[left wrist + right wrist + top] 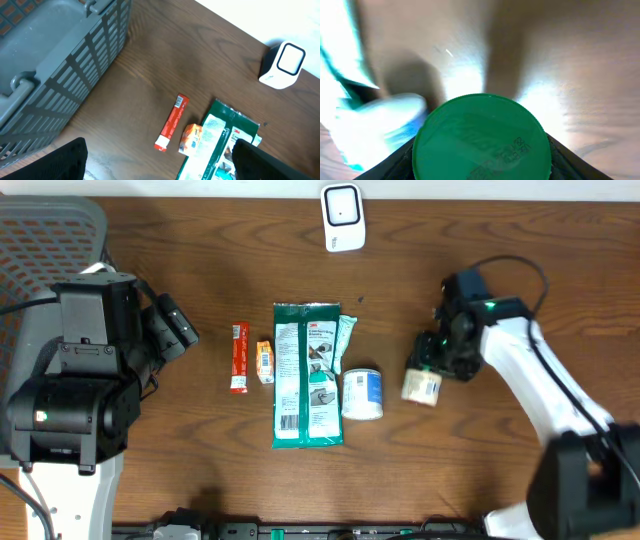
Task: Scan the item barcode
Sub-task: 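Move the right gripper down onto the green-lidded Knorr jar, then grasp the Knorr jar lid and lift the jar up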
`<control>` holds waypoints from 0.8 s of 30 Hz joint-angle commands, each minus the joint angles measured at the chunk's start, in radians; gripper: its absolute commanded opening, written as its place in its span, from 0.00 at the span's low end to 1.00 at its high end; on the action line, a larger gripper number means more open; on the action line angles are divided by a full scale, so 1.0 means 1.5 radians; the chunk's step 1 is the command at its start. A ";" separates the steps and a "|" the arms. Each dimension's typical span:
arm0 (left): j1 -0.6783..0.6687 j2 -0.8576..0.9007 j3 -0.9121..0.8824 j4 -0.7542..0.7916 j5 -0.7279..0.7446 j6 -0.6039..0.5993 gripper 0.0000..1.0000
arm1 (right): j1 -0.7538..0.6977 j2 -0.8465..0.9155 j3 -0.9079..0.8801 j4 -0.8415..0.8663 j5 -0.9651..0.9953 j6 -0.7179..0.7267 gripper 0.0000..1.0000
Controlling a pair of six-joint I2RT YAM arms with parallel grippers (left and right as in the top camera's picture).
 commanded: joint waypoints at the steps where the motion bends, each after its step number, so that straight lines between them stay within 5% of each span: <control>1: 0.003 0.000 0.008 -0.002 -0.008 0.007 0.90 | 0.000 -0.066 0.022 0.018 0.081 -0.025 0.50; 17: 0.003 0.000 0.008 -0.002 -0.008 0.007 0.90 | 0.139 -0.075 -0.146 0.336 0.372 0.025 0.50; 24: 0.003 0.000 0.008 -0.002 -0.008 0.007 0.90 | 0.150 -0.075 -0.191 0.370 0.351 0.025 0.56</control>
